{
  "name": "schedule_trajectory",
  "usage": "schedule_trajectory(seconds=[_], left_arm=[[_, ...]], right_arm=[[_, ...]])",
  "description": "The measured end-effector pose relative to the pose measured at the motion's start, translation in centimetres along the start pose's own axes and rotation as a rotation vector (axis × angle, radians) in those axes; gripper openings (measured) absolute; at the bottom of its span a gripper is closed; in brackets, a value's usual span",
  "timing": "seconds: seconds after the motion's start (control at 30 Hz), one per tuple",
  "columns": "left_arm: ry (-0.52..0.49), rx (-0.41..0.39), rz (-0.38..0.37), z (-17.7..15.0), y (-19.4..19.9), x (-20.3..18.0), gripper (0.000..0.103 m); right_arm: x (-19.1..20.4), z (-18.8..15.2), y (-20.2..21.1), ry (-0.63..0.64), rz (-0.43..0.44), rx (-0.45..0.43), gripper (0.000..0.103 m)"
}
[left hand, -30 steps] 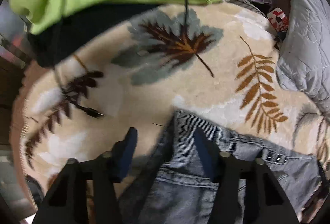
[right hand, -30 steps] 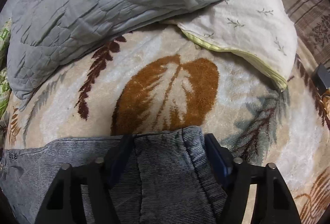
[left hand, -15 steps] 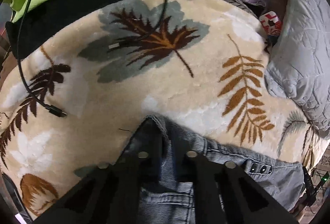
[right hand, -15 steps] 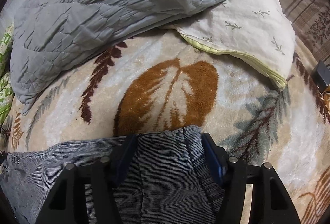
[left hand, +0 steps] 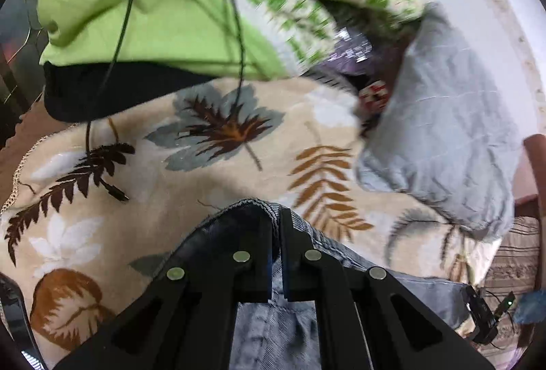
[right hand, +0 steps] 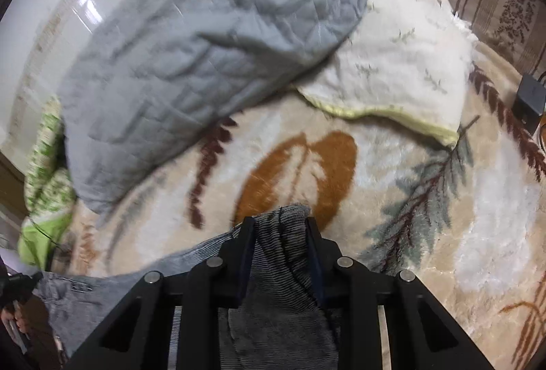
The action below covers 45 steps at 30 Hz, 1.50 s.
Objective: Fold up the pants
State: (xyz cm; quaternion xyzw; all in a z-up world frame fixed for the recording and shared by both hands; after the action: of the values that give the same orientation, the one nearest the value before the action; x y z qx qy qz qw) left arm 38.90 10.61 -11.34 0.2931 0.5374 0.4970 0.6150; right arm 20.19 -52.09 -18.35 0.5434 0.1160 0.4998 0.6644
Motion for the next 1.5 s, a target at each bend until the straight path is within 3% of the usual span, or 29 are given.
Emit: schedule_trajectory(seconds=[0.2,0.3,0.43,0.6,0.67,0.73,0.8,0.83,1.03,1.13,1.23,1.33,1.43,1.5], left_arm=[[-0.043,-0.078,-0.086,-3.4,6.3,-0.6,0.003],[-0.045,-0.105,-0.129,-5.5,9.0,0.5,0.003],[-0.042,-0.116,-0.181,-8.9,11.5,2.9,0.003],[-0.059,-0.089,-0.17,-14.3,12.3,4.8,0.003],[-0.054,-0.09,-0.183,-15.7,12.4,4.9,0.003],[-0.067,-0.104,-0.194,-16.9,12.7,4.6,0.003],[-0.09,-0.125,-0.187,-18.0,12.9,3.9,0.003],[-0.098,-0.133,-0.189,-18.3,13.0,3.7,0.003],[-0.103,-0.153,-0.2,-18.7,13.1,3.3,0.003],[-0.085,-0.165,-0.191,-18.5,13.3,3.9,0.003],[-0.077,-0.166,-0.179,-18.3,13.3,4.3,0.003],[-0.076,-0.169,-0.165,-18.1,13.4,4.3,0.003],[-0.077,-0.173,-0.159,-18.0,13.5,4.3,0.003],[-0.071,-0.185,-0.152,-18.0,13.9,4.5,0.003]], right_arm=[[1.1,-0.7,4.5,-0.015,0.099,-0.077,0.029],[1.4,-1.5,7.8,-0.021,0.144,-0.147,0.023],[1.0,-4.5,12.6,-0.009,0.196,-0.205,0.023],[-0.2,-6.8,12.9,0.005,0.153,-0.145,0.023],[-0.6,-6.7,11.7,-0.03,0.175,-0.094,0.025],[-0.2,-6.0,10.1,-0.032,0.178,-0.042,0.03],[0.4,-5.0,8.4,-0.017,0.138,-0.01,0.055],[0.6,-4.5,7.6,-0.016,0.129,0.002,0.076],[2.5,0.3,1.9,0.03,0.04,0.031,0.079],[3.4,2.7,-2.2,0.058,-0.01,0.109,0.078],[3.2,4.1,-5.2,0.077,-0.072,0.153,0.071],[2.4,4.1,-7.4,0.055,-0.053,0.209,0.048],[2.9,3.2,-7.0,0.115,-0.066,0.211,0.025],[3.0,2.8,-5.4,0.103,-0.039,0.173,0.018]])
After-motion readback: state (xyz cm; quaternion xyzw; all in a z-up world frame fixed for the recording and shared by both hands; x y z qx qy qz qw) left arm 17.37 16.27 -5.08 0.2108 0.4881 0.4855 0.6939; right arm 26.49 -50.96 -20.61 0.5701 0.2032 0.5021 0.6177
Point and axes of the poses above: each gripper's, at about its wrist camera, not at the fingertips, and y roughly against the way its jaws point, x to its left, z to its top, the point moved 5 cm from there along -y, roughly the way its jaws point, and after that the axes turned 11 degrees about x, right-handed, at the moved point
